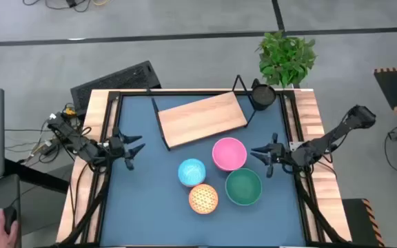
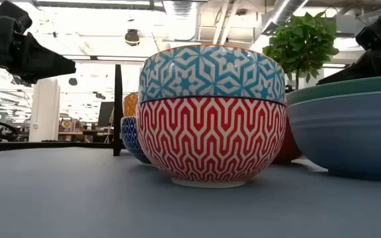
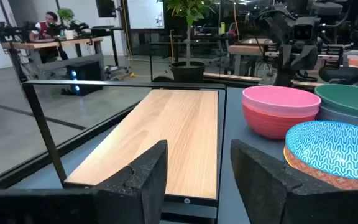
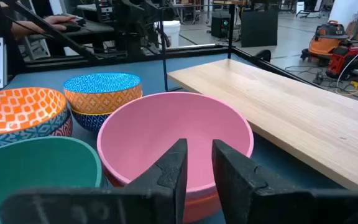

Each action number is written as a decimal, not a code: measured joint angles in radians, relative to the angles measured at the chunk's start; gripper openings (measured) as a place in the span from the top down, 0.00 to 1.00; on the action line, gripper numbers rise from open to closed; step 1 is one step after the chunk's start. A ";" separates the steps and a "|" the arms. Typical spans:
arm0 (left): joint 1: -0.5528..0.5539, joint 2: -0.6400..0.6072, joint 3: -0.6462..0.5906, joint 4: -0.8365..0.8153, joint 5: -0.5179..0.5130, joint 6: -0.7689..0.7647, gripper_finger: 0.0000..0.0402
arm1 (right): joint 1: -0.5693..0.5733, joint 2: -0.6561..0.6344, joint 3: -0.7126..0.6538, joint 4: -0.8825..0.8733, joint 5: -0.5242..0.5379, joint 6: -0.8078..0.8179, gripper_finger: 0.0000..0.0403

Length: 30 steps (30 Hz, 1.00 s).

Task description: Place and stack bowls onto a shelf

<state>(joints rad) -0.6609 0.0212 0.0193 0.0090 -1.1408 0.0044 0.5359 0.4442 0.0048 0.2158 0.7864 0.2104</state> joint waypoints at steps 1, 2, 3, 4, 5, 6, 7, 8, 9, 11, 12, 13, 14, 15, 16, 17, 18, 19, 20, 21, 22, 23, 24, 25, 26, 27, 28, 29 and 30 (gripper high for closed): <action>0.000 0.000 0.000 0.000 0.000 0.000 0.60 | 0.000 0.000 0.000 0.000 0.000 0.000 0.75; 0.000 0.000 0.000 0.000 0.000 0.000 0.60 | 0.000 0.000 0.000 0.000 0.000 0.000 0.75; 0.000 0.000 0.000 0.000 0.000 0.000 0.60 | 0.000 0.000 0.000 0.000 0.000 0.000 0.75; 0.000 0.000 0.000 0.000 0.000 0.000 0.60 | 0.000 0.000 0.000 0.000 0.000 0.000 0.75; 0.000 0.000 0.000 0.000 0.000 0.000 0.60 | 0.000 0.000 0.000 0.000 0.000 0.000 0.75; 0.000 0.000 0.000 0.000 0.000 0.000 0.60 | 0.000 0.000 0.000 0.000 0.000 0.000 0.75; 0.000 0.000 0.000 0.000 0.000 0.000 0.60 | 0.000 0.000 0.000 0.000 0.000 0.000 0.75; 0.000 0.000 0.000 0.000 0.000 0.000 0.60 | 0.000 0.000 0.000 0.000 0.000 0.000 0.75; 0.000 0.000 0.000 0.000 0.000 0.000 0.60 | 0.000 0.000 0.000 0.000 0.000 0.000 0.75; 0.000 0.000 0.000 0.000 0.000 0.000 0.60 | 0.000 0.000 0.000 0.000 0.000 0.000 0.75; 0.000 0.000 0.000 0.000 0.000 0.000 0.60 | 0.000 0.000 0.000 0.000 0.000 0.000 0.75; 0.000 0.000 0.000 0.000 0.000 0.000 0.60 | 0.000 0.000 0.000 0.000 0.000 0.000 0.75; 0.000 0.000 0.000 0.000 0.000 0.000 0.60 | 0.000 0.000 0.000 0.000 0.000 0.000 0.75; 0.000 0.000 0.000 0.000 0.000 0.000 0.60 | 0.000 0.000 0.000 0.000 0.000 0.000 0.75; 0.000 0.000 0.000 0.000 0.000 0.000 0.60 | 0.000 0.000 0.000 0.000 0.000 0.000 0.75; 0.000 0.000 0.000 0.000 0.000 -0.005 0.60 | 0.000 0.000 0.000 0.000 0.000 0.000 0.75; 0.000 0.000 0.000 0.000 0.000 -0.019 0.60 | 0.000 0.000 0.000 0.000 0.000 0.000 0.75; 0.000 0.000 0.000 0.001 0.000 -0.041 0.60 | 0.000 0.000 0.000 0.000 0.000 0.000 0.75; 0.000 0.000 0.000 0.001 0.000 -0.073 0.60 | 0.000 0.000 0.000 0.000 0.000 0.000 0.75; 0.000 0.000 0.000 0.001 -0.001 -0.111 0.60 | 0.000 0.000 0.000 0.000 0.000 0.000 0.75; 0.000 0.000 0.000 0.001 -0.009 -0.151 0.60 | 0.000 0.000 0.000 0.000 0.000 0.000 0.75; 0.000 0.000 0.000 0.001 -0.022 -0.189 0.60 | 0.000 0.000 0.000 0.000 0.000 0.000 0.75; 0.000 0.000 0.000 0.002 -0.036 -0.219 0.60 | 0.000 0.000 0.000 0.000 0.000 0.000 0.75; 0.000 0.000 0.000 0.001 -0.049 -0.238 0.60 | 0.000 0.000 0.000 0.000 0.000 0.000 0.75; 0.000 0.000 0.000 0.000 -0.054 -0.245 0.60 | 0.000 0.000 0.000 0.000 0.000 0.000 0.75; 0.000 0.000 0.000 -0.001 -0.052 -0.245 0.60 | 0.000 0.000 0.000 0.000 0.000 0.000 0.75; 0.000 0.000 0.000 -0.003 -0.045 -0.242 0.60 | 0.000 0.000 0.000 0.000 0.000 0.000 0.75; 0.000 0.000 0.000 -0.003 -0.035 -0.231 0.60 | 0.000 0.000 0.000 0.000 0.000 0.000 0.75; 0.000 0.000 0.000 -0.003 -0.022 -0.218 0.60 | 0.000 0.000 0.000 0.000 0.000 0.000 0.75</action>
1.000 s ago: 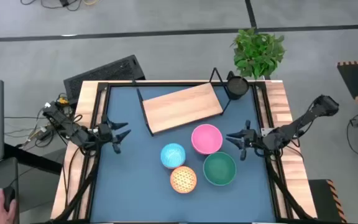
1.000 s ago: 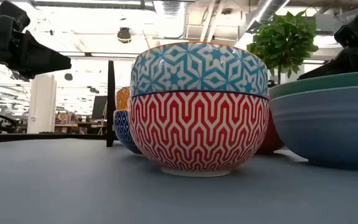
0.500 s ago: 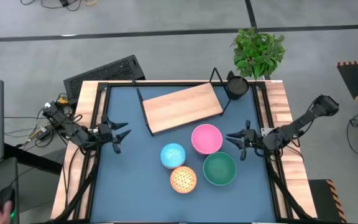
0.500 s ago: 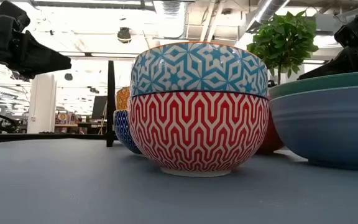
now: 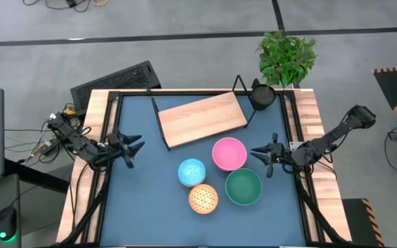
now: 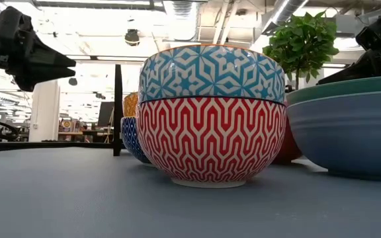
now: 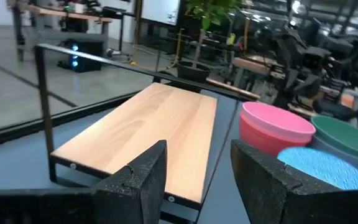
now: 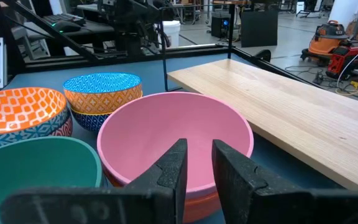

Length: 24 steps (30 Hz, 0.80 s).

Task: Place and stack bowls onto a shelf
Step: Put the pink bowl on the shelf

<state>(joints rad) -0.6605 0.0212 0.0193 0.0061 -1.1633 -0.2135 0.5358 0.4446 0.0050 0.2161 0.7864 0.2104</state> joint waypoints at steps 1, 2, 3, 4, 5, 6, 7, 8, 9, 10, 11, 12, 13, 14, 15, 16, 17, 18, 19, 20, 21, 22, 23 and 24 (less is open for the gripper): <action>0.000 0.000 0.000 0.000 0.009 0.015 0.60 | 0.000 0.000 0.000 0.000 0.000 0.000 0.75; 0.000 0.000 0.000 0.001 0.015 0.029 0.60 | 0.000 0.000 0.000 0.000 0.000 0.000 0.75; 0.000 0.000 0.000 0.001 0.020 0.045 0.60 | 0.000 0.000 0.000 0.000 0.000 0.000 0.75; 0.000 0.000 0.000 0.002 0.026 0.057 0.60 | 0.000 0.000 0.000 0.000 0.000 0.000 0.75; 0.000 0.000 0.000 0.002 0.026 0.070 0.60 | 0.000 0.000 0.000 0.000 0.000 0.000 0.75; 0.000 0.000 0.000 0.002 0.026 0.083 0.60 | 0.000 0.000 0.000 0.000 0.000 0.000 0.75; 0.000 0.000 0.000 0.002 0.026 0.095 0.60 | 0.000 0.000 0.000 0.000 0.000 0.000 0.75; 0.000 0.000 0.000 0.002 0.026 0.103 0.60 | -0.001 0.000 0.000 0.000 0.000 0.000 0.75; 0.000 0.000 0.000 0.002 0.026 0.112 0.60 | -0.002 0.000 0.000 0.000 0.000 0.000 0.75; 0.000 0.000 0.000 0.002 0.026 0.119 0.60 | -0.002 0.000 0.000 0.000 0.000 0.000 0.75; 0.000 0.000 0.000 0.002 0.026 0.123 0.60 | -0.002 0.000 0.000 0.001 0.000 0.000 0.75; 0.000 0.000 0.000 0.002 0.026 0.123 0.60 | -0.002 0.000 0.000 0.002 0.000 0.000 0.75; 0.000 0.000 0.000 0.003 0.026 0.122 0.60 | -0.002 0.000 0.000 0.002 0.000 0.000 0.75; 0.000 0.000 0.000 0.003 0.026 0.122 0.60 | -0.002 0.000 0.000 0.002 0.000 0.000 0.75; 0.000 0.000 0.000 0.004 0.027 0.112 0.60 | -0.002 0.000 0.000 0.002 0.000 0.000 0.75; 0.000 0.000 0.000 0.005 0.033 0.091 0.60 | -0.003 0.000 0.000 0.002 0.000 0.001 0.75; 0.000 0.000 0.000 0.006 0.038 0.064 0.60 | -0.004 0.000 0.000 0.002 0.000 0.007 0.75; 0.000 0.000 0.000 0.006 0.046 0.034 0.60 | -0.004 0.000 0.000 0.002 0.000 0.027 0.75; 0.000 0.000 0.000 0.008 0.055 0.009 0.60 | -0.004 0.000 0.000 0.002 0.000 0.054 0.75; 0.000 0.000 0.000 0.011 0.061 -0.010 0.60 | -0.004 0.000 0.000 0.002 0.000 0.087 0.75; 0.000 0.000 0.000 0.011 0.062 -0.023 0.60 | -0.004 0.000 0.000 0.002 0.000 0.128 0.75; 0.000 0.000 0.000 0.011 0.063 -0.031 0.60 | -0.004 0.000 0.000 0.002 0.000 0.171 0.75; 0.000 0.000 0.000 0.010 0.064 -0.042 0.60 | -0.004 0.000 0.000 0.002 0.000 0.215 0.75; 0.000 0.000 0.000 0.011 0.066 -0.063 0.60 | -0.004 0.000 0.000 0.002 0.000 0.251 0.75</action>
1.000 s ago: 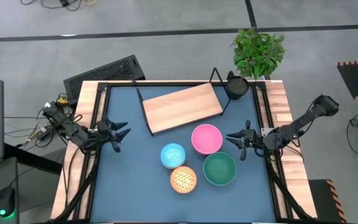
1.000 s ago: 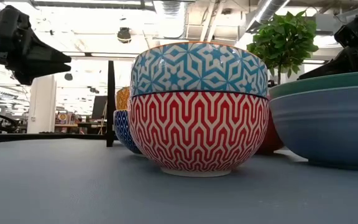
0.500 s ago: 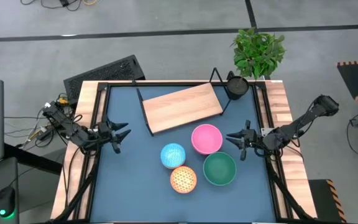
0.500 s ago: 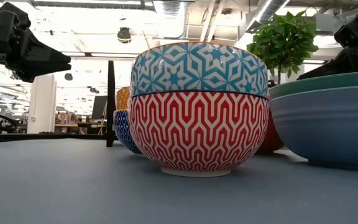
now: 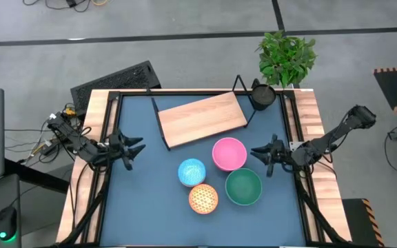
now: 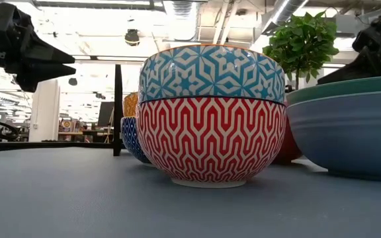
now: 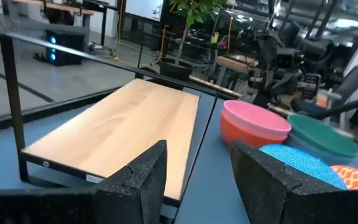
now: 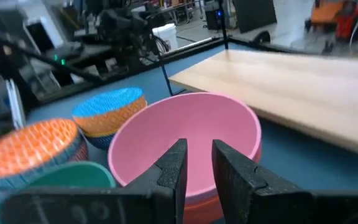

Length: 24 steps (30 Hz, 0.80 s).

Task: Place and stack bowls onto a shelf
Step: Put the pink bowl on the shelf

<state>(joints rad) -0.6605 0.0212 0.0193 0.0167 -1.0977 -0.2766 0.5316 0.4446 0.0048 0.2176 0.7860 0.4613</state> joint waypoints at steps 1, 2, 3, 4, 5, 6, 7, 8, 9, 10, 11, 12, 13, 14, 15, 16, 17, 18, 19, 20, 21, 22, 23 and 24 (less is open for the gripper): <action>0.000 0.000 0.000 0.000 0.005 -0.030 0.60 | 0.000 0.000 0.000 0.000 0.000 0.027 0.75; 0.000 0.000 0.000 0.000 0.010 -0.061 0.60 | 0.000 0.000 0.000 0.002 0.000 0.041 0.75; 0.000 0.000 0.000 0.000 0.012 -0.087 0.60 | -0.004 0.000 0.000 0.004 0.001 0.041 0.75; 0.000 0.000 0.000 0.000 0.013 -0.105 0.60 | -0.008 0.000 0.000 0.003 0.003 0.034 0.75; 0.000 0.000 0.000 0.000 0.015 -0.114 0.60 | -0.014 0.000 0.000 0.001 0.009 0.020 0.75; 0.000 0.000 0.000 0.000 0.016 -0.118 0.60 | -0.020 0.000 0.000 0.000 0.017 0.012 0.75; 0.000 0.000 0.000 0.000 0.016 -0.119 0.60 | -0.027 0.000 0.000 0.004 0.023 0.013 0.75; 0.000 0.000 0.000 0.000 0.016 -0.119 0.60 | -0.032 0.000 0.000 0.008 0.024 0.025 0.75; 0.000 0.000 0.000 0.000 0.016 -0.120 0.60 | -0.038 0.000 0.001 0.010 0.024 0.048 0.75; 0.000 0.000 0.000 0.000 0.016 -0.120 0.60 | -0.044 0.000 0.002 0.008 0.024 0.078 0.75; 0.000 0.000 0.000 0.000 0.016 -0.120 0.60 | -0.051 0.000 0.004 0.007 0.024 0.105 0.75; 0.000 0.000 0.000 0.000 0.016 -0.120 0.60 | -0.056 0.000 0.006 0.007 0.024 0.125 0.75; 0.000 0.000 0.000 0.000 0.016 -0.121 0.60 | -0.060 0.000 0.007 0.007 0.024 0.138 0.75; 0.000 0.000 0.000 0.000 0.016 -0.126 0.60 | -0.064 0.000 0.009 0.007 0.024 0.141 0.75; 0.000 0.000 0.000 0.000 0.016 -0.129 0.60 | -0.065 0.000 0.010 0.008 0.024 0.141 0.75; 0.000 0.000 0.000 0.000 0.016 -0.129 0.60 | -0.065 0.000 0.011 0.007 0.024 0.141 0.75; 0.000 0.000 0.000 0.000 0.016 -0.130 0.60 | -0.065 0.000 0.011 0.004 0.024 0.141 0.75; 0.000 0.000 0.000 0.001 0.016 -0.137 0.60 | -0.063 0.000 0.011 0.000 0.024 0.141 0.75; 0.000 0.000 0.000 0.004 0.016 -0.150 0.60 | -0.063 0.000 0.011 0.000 0.024 0.141 0.75; 0.000 0.000 0.000 0.009 0.017 -0.169 0.60 | -0.066 0.000 0.011 0.010 0.024 0.141 0.75; 0.000 0.000 0.000 0.019 0.021 -0.183 0.60 | -0.071 0.000 0.012 0.023 0.024 0.141 0.75; 0.000 0.000 0.000 0.031 0.033 -0.189 0.60 | -0.074 0.000 0.013 0.040 0.024 0.141 0.75; 0.000 0.000 0.000 0.050 0.055 -0.189 0.60 | -0.077 -0.001 0.013 0.061 0.024 0.141 0.75; 0.000 0.000 0.000 0.075 0.072 -0.186 0.60 | -0.077 -0.001 0.014 0.085 0.024 0.133 0.74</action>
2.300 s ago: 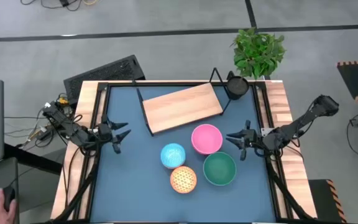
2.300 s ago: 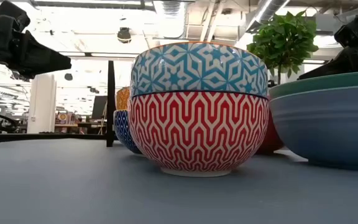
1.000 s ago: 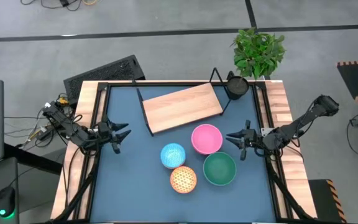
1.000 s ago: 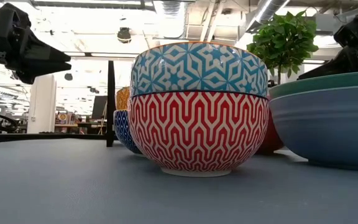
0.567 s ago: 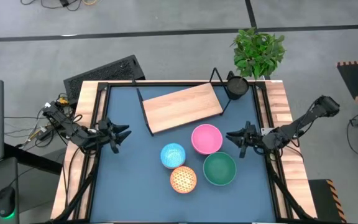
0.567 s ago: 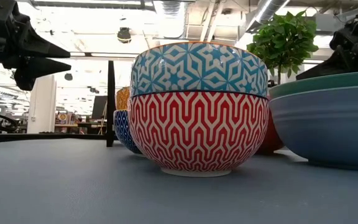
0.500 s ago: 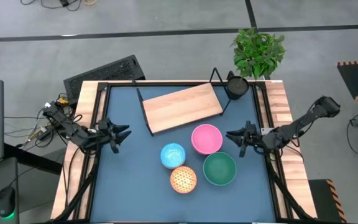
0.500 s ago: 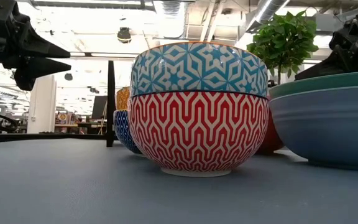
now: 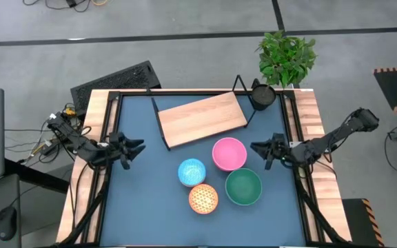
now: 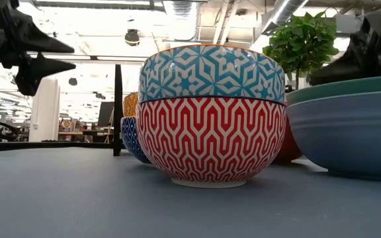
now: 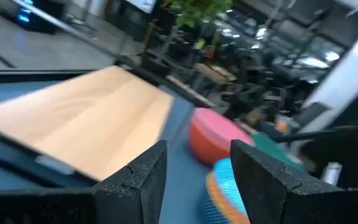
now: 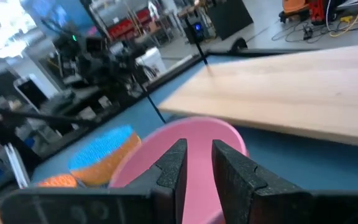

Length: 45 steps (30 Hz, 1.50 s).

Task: Place and stack bowls onto a shelf
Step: Put the pink bowl on the shelf

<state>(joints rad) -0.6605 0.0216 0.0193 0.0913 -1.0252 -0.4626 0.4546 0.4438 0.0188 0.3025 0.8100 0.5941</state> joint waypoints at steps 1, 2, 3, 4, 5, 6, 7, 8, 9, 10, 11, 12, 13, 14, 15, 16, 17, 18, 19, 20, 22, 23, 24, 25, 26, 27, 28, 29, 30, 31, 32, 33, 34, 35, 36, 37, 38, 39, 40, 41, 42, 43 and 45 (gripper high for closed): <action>0.000 0.000 0.000 0.028 0.014 0.007 0.60 | 0.000 0.000 0.006 0.017 0.000 -0.017 0.74; 0.000 0.000 0.000 0.059 0.023 0.017 0.60 | 0.000 0.000 0.018 0.024 0.000 -0.035 0.74; 0.000 0.000 0.000 0.096 0.023 0.032 0.60 | -0.001 0.000 0.036 0.020 0.001 -0.051 0.74; 0.000 0.000 0.000 0.128 0.018 0.043 0.60 | -0.006 0.000 0.057 0.012 0.001 -0.069 0.74; 0.000 0.000 0.000 0.159 0.012 0.058 0.60 | -0.013 0.001 0.080 0.001 0.002 -0.084 0.74; 0.000 0.000 0.000 0.192 0.003 0.071 0.60 | -0.023 0.001 0.111 -0.024 0.002 -0.093 0.74; 0.000 0.000 0.005 0.206 -0.008 0.078 0.60 | -0.032 0.001 0.144 -0.059 0.002 -0.094 0.74; 0.000 0.000 0.016 0.207 -0.012 0.080 0.60 | -0.041 0.001 0.180 -0.103 0.000 -0.094 0.74; 0.000 0.000 0.028 0.207 -0.012 0.081 0.60 | -0.050 0.001 0.217 -0.157 0.000 -0.094 0.74; 0.000 0.000 0.041 0.206 -0.011 0.082 0.60 | -0.057 0.001 0.257 -0.216 0.000 -0.092 0.74; 0.000 0.000 0.057 0.206 -0.006 0.086 0.60 | -0.063 0.001 0.299 -0.281 0.000 -0.085 0.74; 0.000 0.002 0.071 0.206 -0.001 0.088 0.60 | -0.069 0.003 0.341 -0.351 -0.001 -0.073 0.74; 0.000 0.007 0.088 0.204 0.001 0.092 0.60 | -0.074 0.011 0.382 -0.421 -0.001 -0.063 0.74; 0.000 0.014 0.106 0.198 0.007 0.094 0.60 | -0.080 0.020 0.424 -0.490 0.000 -0.051 0.74; 0.000 0.023 0.126 0.187 0.015 0.095 0.60 | -0.086 0.033 0.464 -0.553 -0.001 -0.037 0.74; 0.000 0.035 0.146 0.173 0.025 0.096 0.60 | -0.092 0.047 0.500 -0.615 0.000 -0.020 0.74; 0.000 0.052 0.167 0.158 0.027 0.094 0.60 | -0.097 0.062 0.532 -0.677 -0.001 -0.007 0.74; 0.000 0.072 0.189 0.140 0.027 0.089 0.60 | -0.103 0.081 0.562 -0.728 0.000 0.004 0.74; 0.000 0.092 0.211 0.116 0.030 0.083 0.60 | -0.109 0.101 0.589 -0.766 -0.001 0.012 0.74; 0.000 0.115 0.236 0.090 0.040 0.072 0.60 | -0.115 0.121 0.613 -0.806 -0.007 0.023 0.74; 0.000 0.168 0.291 0.047 0.060 0.053 0.60 | -0.130 0.161 0.654 -0.879 -0.031 0.040 0.74; 0.000 0.197 0.322 0.021 0.068 0.044 0.60 | -0.139 0.183 0.672 -0.903 -0.046 0.044 0.74; 0.000 0.228 0.353 -0.007 0.077 0.034 0.60 | -0.147 0.203 0.687 -0.927 -0.064 0.046 0.74; 0.000 0.260 0.385 -0.036 0.085 0.025 0.60 | -0.154 0.225 0.700 -0.953 -0.081 0.045 0.74; 0.000 0.293 0.420 -0.069 0.090 0.016 0.60 | -0.163 0.245 0.711 -0.979 -0.101 0.045 0.74; 0.000 0.325 0.455 -0.106 0.094 0.005 0.60 | -0.172 0.266 0.722 -1.002 -0.119 0.045 0.74; 0.000 0.357 0.490 -0.142 0.097 -0.008 0.60 | -0.180 0.290 0.729 -1.016 -0.134 0.045 0.73; 0.000 0.389 0.525 -0.180 0.098 -0.022 0.60 | -0.189 0.314 0.734 -1.028 -0.149 0.045 0.72; 0.000 0.421 0.558 -0.219 0.101 -0.036 0.60 | -0.197 0.338 0.737 -1.035 -0.164 0.045 0.70; 0.000 0.451 0.591 -0.257 0.105 -0.050 0.60 | -0.205 0.361 0.741 -1.038 -0.182 0.045 0.67; 0.000 0.481 0.626 -0.302 0.105 -0.065 0.60 | -0.214 0.384 0.746 -1.037 -0.200 0.045 0.63; 0.000 0.510 0.657 -0.343 0.105 -0.081 0.60 | -0.223 0.406 0.751 -1.033 -0.215 0.045 0.59; 0.000 0.535 0.688 -0.384 0.105 -0.095 0.60 | -0.233 0.428 0.757 -1.031 -0.234 0.046 0.55; 0.000 0.560 0.717 -0.427 0.105 -0.107 0.60 | -0.244 0.450 0.762 -1.029 -0.255 0.050 0.51; 0.000 0.581 0.743 -0.460 0.105 -0.123 0.60 | -0.257 0.471 0.767 -1.028 -0.282 0.057 0.46; 0.000 0.601 0.766 -0.484 0.105 -0.134 0.60 | -0.272 0.493 0.772 -1.029 -0.305 0.064 0.43; 0.000 0.620 0.784 -0.506 0.105 -0.143 0.60 | -0.288 0.516 0.778 -1.025 -0.327 0.072 0.40; 0.000 0.636 0.800 -0.524 0.105 -0.148 0.60 | -0.304 0.537 0.782 -1.017 -0.348 0.077 0.37; 0.000 0.652 0.812 -0.534 0.105 -0.151 0.60 | -0.318 0.557 0.785 -1.009 -0.363 0.079 0.36; 0.000 0.665 0.821 -0.539 0.105 -0.152 0.60 | -0.333 0.580 0.787 -1.009 -0.370 0.079 0.35; 0.000 0.674 0.826 -0.544 0.105 -0.152 0.60 | -0.347 0.603 0.788 -1.007 -0.372 0.079 0.35; 0.000 0.681 0.828 -0.549 0.105 -0.152 0.60 | -0.360 0.625 0.788 -1.004 -0.375 0.074 0.35; 0.000 0.692 0.828 -0.555 0.105 -0.152 0.60 | -0.387 0.668 0.788 -1.006 -0.378 0.055 0.34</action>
<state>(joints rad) -0.6605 0.7135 0.8474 -0.4637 -0.9203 -0.6150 0.0678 1.1114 0.8070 -0.7035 0.4316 0.6488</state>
